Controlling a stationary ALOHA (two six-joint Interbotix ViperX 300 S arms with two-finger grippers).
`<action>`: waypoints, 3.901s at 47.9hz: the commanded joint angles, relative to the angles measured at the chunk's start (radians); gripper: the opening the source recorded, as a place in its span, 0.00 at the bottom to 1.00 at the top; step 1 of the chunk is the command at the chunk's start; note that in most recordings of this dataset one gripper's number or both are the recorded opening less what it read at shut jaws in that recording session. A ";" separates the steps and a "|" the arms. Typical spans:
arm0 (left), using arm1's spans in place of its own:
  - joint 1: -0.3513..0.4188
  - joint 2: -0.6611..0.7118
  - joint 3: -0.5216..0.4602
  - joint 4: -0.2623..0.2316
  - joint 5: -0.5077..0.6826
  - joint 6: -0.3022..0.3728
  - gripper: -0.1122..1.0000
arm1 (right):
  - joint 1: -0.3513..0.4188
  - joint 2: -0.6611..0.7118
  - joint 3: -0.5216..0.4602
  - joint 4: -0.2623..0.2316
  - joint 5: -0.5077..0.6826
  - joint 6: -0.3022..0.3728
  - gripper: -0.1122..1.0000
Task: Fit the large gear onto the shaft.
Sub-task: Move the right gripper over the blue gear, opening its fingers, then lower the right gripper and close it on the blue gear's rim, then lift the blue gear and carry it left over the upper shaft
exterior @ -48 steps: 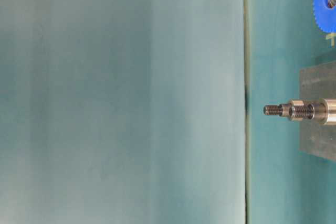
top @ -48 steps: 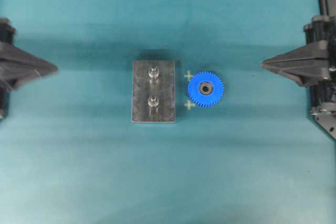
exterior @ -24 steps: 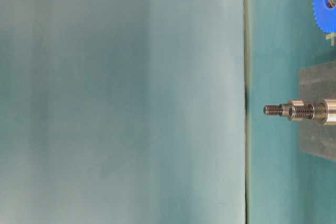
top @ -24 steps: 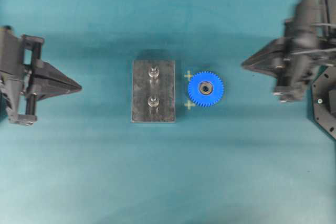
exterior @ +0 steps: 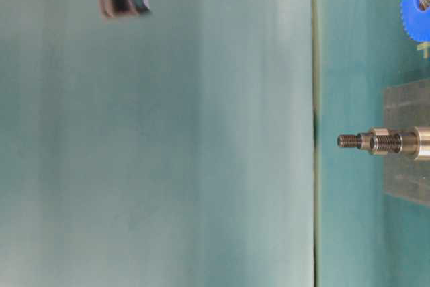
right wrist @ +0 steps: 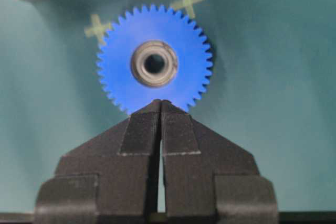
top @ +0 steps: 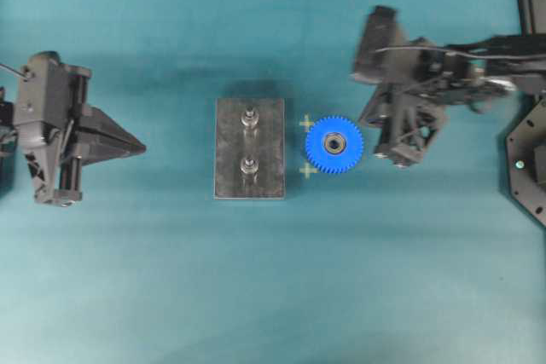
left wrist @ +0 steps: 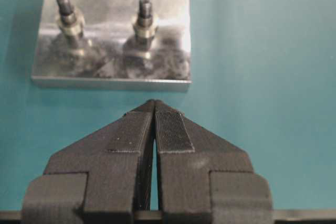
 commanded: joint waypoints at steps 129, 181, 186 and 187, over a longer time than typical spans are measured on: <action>0.000 -0.002 -0.018 0.003 0.011 0.006 0.10 | -0.011 0.308 -0.086 -0.006 -0.049 -0.032 0.82; 0.000 -0.003 -0.018 0.003 0.008 0.000 0.10 | -0.028 0.333 -0.195 -0.006 0.092 0.000 0.55; 0.000 -0.006 -0.018 0.003 0.006 0.000 0.10 | -0.029 0.313 -0.229 -0.008 0.124 0.008 0.55; 0.002 -0.006 -0.018 0.003 0.006 0.000 0.10 | -0.031 0.308 -0.236 -0.011 0.130 0.011 0.55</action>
